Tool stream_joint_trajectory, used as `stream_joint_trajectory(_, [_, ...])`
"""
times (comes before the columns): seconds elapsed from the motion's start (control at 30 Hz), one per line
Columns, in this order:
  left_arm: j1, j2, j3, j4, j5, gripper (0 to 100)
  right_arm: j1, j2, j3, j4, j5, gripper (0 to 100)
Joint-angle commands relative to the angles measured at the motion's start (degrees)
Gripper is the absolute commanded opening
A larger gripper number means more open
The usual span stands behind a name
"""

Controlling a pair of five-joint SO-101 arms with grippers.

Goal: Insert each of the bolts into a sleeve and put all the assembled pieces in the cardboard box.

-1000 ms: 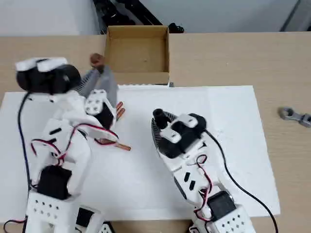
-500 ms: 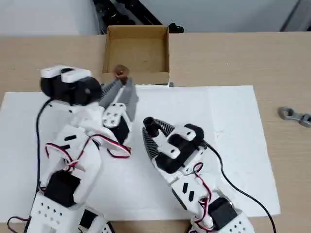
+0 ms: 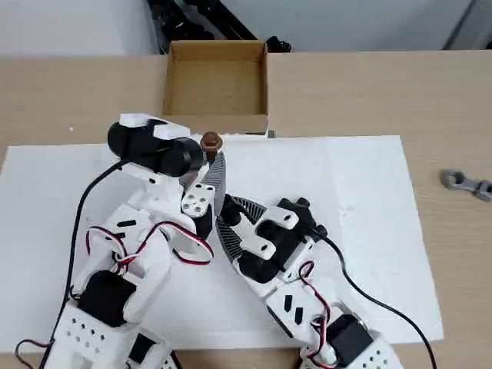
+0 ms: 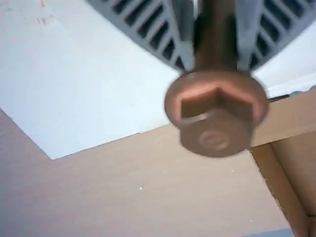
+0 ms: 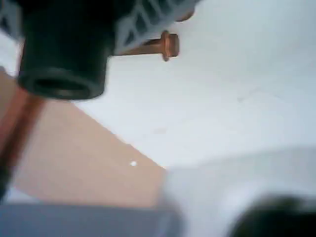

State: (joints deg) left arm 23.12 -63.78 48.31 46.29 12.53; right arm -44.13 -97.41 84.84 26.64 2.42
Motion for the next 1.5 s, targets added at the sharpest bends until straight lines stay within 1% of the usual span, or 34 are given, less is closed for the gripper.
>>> stream_joint_trajectory(0.0, [-0.09, -1.23, -2.59, 0.09, -0.35, 0, -1.45, -0.75, -0.44, -0.31, -0.44, 0.1])
stream_joint_trajectory(0.1, [-0.09, -1.23, -2.95, -0.26, -0.09, 0, -1.45, -0.75, -0.35, -0.31, -0.35, 0.1])
stream_joint_trajectory(0.2, [-0.09, -1.23, -5.05, -0.26, 1.76, 0, -1.45, -0.75, -0.35, 0.13, -0.35, 0.1])
stream_joint_trajectory(0.4, [-0.09, -1.49, -9.98, 3.25, 3.16, 0, -1.19, -0.75, -0.26, 0.13, -0.35, 0.1])
stream_joint_trajectory(0.47, [-0.09, -3.43, -9.98, 4.66, 4.75, 0, -1.19, -0.75, -0.26, 0.13, -0.35, 0.1])
stream_joint_trajectory(0.63, [-0.09, -11.69, -6.64, 7.47, 5.45, 0, -1.10, -0.75, -0.26, 0.13, -0.35, 0.1])
stream_joint_trajectory(0.73, [-0.09, -15.12, -2.77, 6.95, 8.44, 0, -1.10, -0.75, -0.26, 0.13, -0.35, 0.1])
stream_joint_trajectory(0.83, [0.00, -15.30, -0.92, 5.10, 10.37, 0, -1.10, -0.75, -0.26, 0.13, -0.35, 0.1])
stream_joint_trajectory(1.07, [4.66, -15.38, -0.66, 6.07, 10.55, 0, 0.57, -0.75, -0.26, 0.13, -0.35, 0.1])
stream_joint_trajectory(1.23, [4.66, -15.38, -0.22, 5.36, 10.55, 0, 0.66, -0.75, -0.26, 0.13, -0.35, 0.1])
stream_joint_trajectory(1.4, [4.57, -15.38, 3.82, 0.88, 10.55, 0, 0.66, -0.75, -0.35, 0.13, -0.44, 0.1])
stream_joint_trajectory(1.47, [4.75, -15.38, 4.97, 0.35, 10.55, 0, 0.66, -0.75, -0.35, 0.13, -0.44, 0.1])
